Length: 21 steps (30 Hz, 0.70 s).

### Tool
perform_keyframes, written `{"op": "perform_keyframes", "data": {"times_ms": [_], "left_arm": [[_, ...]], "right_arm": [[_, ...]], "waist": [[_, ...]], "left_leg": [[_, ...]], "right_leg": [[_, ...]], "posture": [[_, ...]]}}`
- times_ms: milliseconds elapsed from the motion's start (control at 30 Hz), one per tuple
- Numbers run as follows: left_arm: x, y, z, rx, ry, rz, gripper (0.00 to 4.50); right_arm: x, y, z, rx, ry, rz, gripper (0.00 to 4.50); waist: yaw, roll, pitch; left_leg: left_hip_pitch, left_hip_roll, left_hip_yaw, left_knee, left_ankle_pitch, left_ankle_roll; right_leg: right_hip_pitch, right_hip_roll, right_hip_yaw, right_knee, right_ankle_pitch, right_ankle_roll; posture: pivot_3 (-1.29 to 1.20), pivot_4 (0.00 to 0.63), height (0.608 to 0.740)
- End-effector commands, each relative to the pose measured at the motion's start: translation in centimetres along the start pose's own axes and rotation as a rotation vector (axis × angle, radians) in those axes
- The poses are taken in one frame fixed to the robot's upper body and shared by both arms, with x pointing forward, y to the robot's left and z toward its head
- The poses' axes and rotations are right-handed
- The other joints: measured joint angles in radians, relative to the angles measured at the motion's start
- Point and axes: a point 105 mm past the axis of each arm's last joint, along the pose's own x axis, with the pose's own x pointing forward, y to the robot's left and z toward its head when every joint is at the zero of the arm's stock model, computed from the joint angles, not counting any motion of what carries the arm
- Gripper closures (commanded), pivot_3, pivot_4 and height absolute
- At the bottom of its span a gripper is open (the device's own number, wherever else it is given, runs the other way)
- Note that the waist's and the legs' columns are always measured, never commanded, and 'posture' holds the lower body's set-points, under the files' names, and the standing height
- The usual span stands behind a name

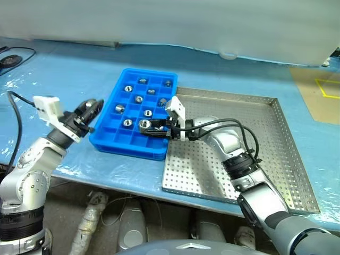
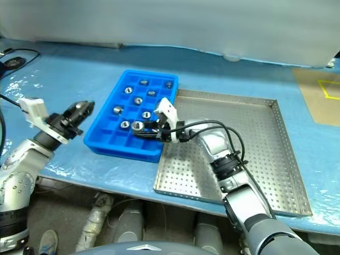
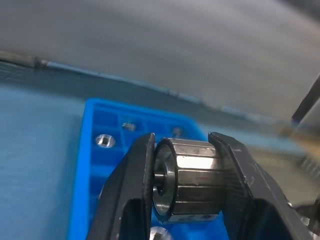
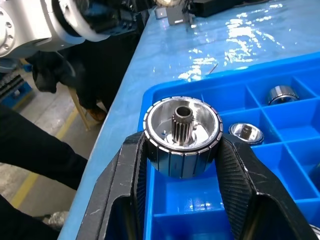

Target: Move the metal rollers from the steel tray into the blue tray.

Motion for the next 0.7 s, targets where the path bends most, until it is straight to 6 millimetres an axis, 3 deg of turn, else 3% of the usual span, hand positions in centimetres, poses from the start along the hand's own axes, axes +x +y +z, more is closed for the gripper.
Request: {"op": "perform_keyframes", "data": {"times_ms": [33, 333, 533, 700], "left_arm": [[-0.1, -0.7, 1.0, 0.116, -0.018, -0.046, 2.97], [0.2, -0.8, -0.5, 0.186, 0.060, -0.073, 2.97], [-0.2, 0.0, -1.0, 0.205, 0.084, -0.048, 2.97], [-0.6, 0.8, -1.7, 0.229, 0.108, -0.007, 2.97]], "right_arm": [[1.0, -0.4, 0.7, -0.076, 0.013, -0.014, 2.89], [1.8, -1.2, -1.2, -0.128, 0.101, -0.077, 2.89], [1.5, -1.4, -1.9, -0.152, 0.124, -0.095, 0.97], [1.5, -1.4, -2.0, -0.158, 0.118, -0.096, 0.97]], "waist": [[0.006, 0.000, 0.000], [0.012, 0.000, 0.000], [0.012, 0.000, 0.000], [0.012, 0.000, 0.000]], "left_leg": [[0.000, 0.000, 0.000, 0.000, 0.000, 0.000], [0.000, 0.000, 0.000, 0.000, 0.001, -0.002], [0.000, 0.000, 0.000, 0.000, 0.001, -0.002], [0.000, 0.000, 0.000, 0.000, 0.001, -0.002]], "right_leg": [[0.000, 0.000, 0.000, 0.001, 0.001, -0.001], [-0.005, 0.000, 0.001, 0.009, 0.004, -0.009], [-0.005, 0.000, 0.001, 0.010, 0.004, -0.009], [-0.006, 0.000, 0.001, 0.010, 0.004, -0.009]], "posture": [[0.24, 0.150, 0.740], [0.24, 0.150, 0.740], [0.23, 0.150, 0.740], [0.23, 0.150, 0.740]]}}
